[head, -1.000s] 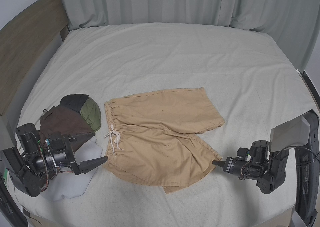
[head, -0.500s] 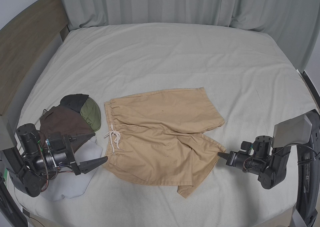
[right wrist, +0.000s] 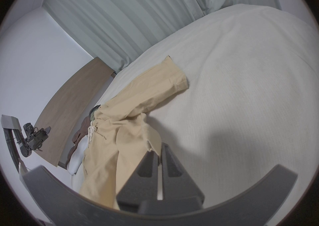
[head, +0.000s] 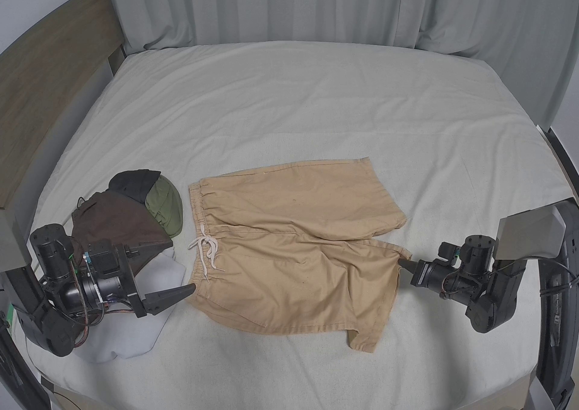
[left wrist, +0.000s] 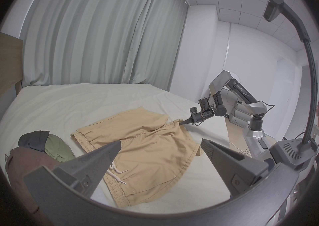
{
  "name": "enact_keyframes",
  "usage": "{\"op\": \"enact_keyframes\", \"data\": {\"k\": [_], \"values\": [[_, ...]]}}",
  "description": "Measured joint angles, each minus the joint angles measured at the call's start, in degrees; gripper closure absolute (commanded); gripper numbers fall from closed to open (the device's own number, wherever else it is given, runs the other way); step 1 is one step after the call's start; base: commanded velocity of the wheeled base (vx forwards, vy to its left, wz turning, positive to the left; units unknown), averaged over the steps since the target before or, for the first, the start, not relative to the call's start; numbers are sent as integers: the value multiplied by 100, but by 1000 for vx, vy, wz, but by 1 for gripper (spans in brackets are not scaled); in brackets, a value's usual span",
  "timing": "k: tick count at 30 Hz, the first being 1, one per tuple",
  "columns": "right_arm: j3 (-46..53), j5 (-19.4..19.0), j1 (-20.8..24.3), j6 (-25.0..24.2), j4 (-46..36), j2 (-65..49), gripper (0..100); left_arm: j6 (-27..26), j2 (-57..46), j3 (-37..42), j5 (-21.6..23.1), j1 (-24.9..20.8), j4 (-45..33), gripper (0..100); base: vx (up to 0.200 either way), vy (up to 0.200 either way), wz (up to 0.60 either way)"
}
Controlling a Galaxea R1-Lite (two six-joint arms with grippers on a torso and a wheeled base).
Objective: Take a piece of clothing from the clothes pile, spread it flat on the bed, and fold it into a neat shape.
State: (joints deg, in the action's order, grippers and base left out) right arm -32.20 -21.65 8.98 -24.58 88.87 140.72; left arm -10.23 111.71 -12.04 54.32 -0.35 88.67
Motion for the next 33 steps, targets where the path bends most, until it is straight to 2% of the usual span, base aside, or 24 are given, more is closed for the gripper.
{"op": "enact_keyframes", "data": {"k": [12,23,24,33], "values": [[-573,343,96,6,-5,7,100,2,39,0,0,0,-2,0,0,0,0],[-617,360,101,15,-5,2,100,-2,61,9,0,0,0,0,0,0,0],[-601,360,101,20,-2,2,0,-2,63,9,0,-2,-2,0,0,0,0],[-338,316,176,244,0,-108,0,-4,72,20,-2,-6,-2,0,0,0,0]]}}
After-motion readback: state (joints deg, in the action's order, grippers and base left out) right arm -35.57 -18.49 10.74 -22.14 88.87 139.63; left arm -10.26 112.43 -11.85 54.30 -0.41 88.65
